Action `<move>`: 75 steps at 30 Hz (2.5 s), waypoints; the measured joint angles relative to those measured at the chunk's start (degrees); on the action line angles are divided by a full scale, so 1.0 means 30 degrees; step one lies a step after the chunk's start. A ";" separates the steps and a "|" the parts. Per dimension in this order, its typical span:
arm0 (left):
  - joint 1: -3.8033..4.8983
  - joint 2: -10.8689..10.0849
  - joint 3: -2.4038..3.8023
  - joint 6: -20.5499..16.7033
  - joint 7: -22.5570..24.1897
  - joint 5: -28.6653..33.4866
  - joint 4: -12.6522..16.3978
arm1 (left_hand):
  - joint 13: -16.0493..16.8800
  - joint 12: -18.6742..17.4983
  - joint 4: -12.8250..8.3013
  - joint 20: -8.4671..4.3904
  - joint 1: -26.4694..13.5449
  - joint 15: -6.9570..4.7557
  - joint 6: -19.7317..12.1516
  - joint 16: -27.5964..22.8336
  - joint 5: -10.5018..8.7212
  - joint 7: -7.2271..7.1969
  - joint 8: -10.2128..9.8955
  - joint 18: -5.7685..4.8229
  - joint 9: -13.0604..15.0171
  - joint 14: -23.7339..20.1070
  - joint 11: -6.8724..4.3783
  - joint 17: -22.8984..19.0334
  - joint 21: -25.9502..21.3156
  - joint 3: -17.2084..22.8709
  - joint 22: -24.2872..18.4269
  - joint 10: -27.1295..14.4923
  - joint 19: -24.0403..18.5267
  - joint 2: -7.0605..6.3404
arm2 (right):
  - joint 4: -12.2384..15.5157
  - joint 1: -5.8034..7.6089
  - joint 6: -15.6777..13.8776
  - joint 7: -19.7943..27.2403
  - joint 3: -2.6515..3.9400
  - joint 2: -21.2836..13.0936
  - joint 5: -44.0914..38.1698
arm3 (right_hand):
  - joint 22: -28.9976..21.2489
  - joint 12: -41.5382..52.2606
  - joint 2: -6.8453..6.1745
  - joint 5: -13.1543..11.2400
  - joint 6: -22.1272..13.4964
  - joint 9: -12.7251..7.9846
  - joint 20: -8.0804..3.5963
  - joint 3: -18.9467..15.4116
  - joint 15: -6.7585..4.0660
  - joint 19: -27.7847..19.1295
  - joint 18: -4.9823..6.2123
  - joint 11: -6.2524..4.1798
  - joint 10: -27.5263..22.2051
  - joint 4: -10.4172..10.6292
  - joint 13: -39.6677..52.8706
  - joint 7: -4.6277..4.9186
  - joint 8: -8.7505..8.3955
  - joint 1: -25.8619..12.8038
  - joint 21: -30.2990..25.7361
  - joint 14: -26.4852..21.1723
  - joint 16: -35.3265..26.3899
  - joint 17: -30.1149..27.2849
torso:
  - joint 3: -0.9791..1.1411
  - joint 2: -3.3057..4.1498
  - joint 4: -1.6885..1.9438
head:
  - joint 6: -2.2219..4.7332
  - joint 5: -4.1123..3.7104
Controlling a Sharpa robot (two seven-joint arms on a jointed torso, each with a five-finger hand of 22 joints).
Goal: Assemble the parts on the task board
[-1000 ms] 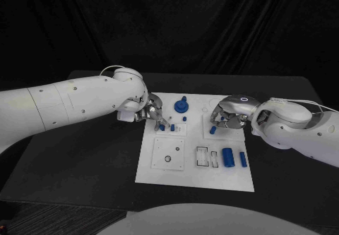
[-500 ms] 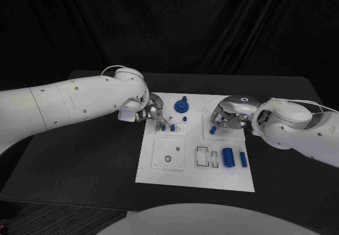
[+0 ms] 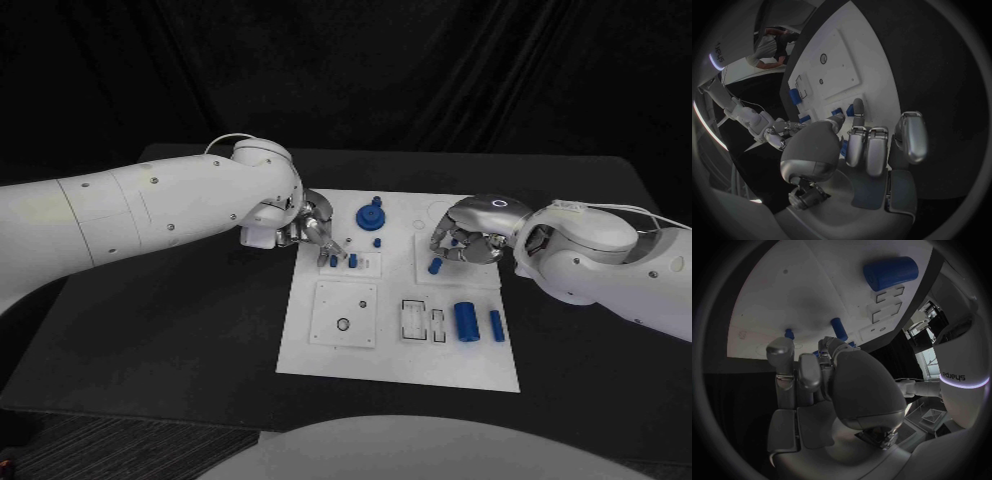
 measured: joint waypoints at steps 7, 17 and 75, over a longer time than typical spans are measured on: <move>0.0054 -0.1083 -0.0007 -0.1313 0.0444 -0.0001 0.1014 | 0.0000 0.0313 0.0381 -0.0147 0.0038 -0.0113 -0.0332 0.0000 -0.0491 -0.0022 0.0569 -0.0001 0.1015 -0.0024 0.0000 0.0001 0.0395 -0.0970 0.0000 -0.0001 0.0293 -0.0598 | 0.0350 0.0017 -0.0163 0.0005 0.0003 -0.0512 0.0000 | -0.0001 0.0000 0.0000 0.0000 0.0000 -0.0022 -0.0001 0.0000 0.0000 0.0000 -0.0001 0.0000 0.0000 0.0000 0.0000 0.0000 0.0000 0.0000 0.0000 0.0000 0.0000 0.0001 | -0.0002 0.0002 0.0000 | 0.0000 0.0066; 0.1325 -0.2485 0.0015 -0.5837 0.3380 -0.0001 0.2505 | 0.0000 -0.0052 0.1234 0.0369 0.2277 0.0321 -0.5487 -0.0026 -0.0617 0.0952 0.2486 -0.0001 0.4966 -0.0017 0.0519 0.0000 0.0234 -0.4031 0.0000 0.0024 0.0164 -0.0929 | 0.1419 0.1320 -0.1432 0.0091 0.0015 -0.1386 0.0001 | 0.0003 0.0013 -0.0152 0.0000 0.0076 -0.0021 -0.0007 -0.0077 0.0000 0.0006 -0.0001 -0.0048 0.0048 0.0187 0.0000 0.0058 0.0000 -0.0166 0.0654 0.0000 0.0239 0.0275 | -0.0031 0.0005 0.0000 | 0.0000 0.0029; -0.1201 0.0526 -0.0013 -1.4289 1.7767 -1.1958 -0.2009 | -1.9288 -2.1705 -0.0138 0.0721 0.8333 0.0000 -0.4948 -0.2589 -0.1943 -0.0658 -0.1549 0.0424 -1.4338 -0.1086 0.0343 0.0014 -0.1371 -0.2206 0.0010 -1.3148 -0.0370 -0.2307 | 0.0802 0.0974 -0.3139 0.0905 0.0000 -0.1217 0.0558 | 0.0003 -0.0200 -0.0177 -0.0463 0.0238 -0.0034 -0.0207 -0.0026 0.0000 0.0341 -0.0004 -0.0206 0.0073 0.0448 0.0006 -0.0105 0.0000 -0.0483 0.0605 0.0000 -0.0063 -0.0038 | -0.0119 0.0057 -0.0042 | 0.0000 -0.0150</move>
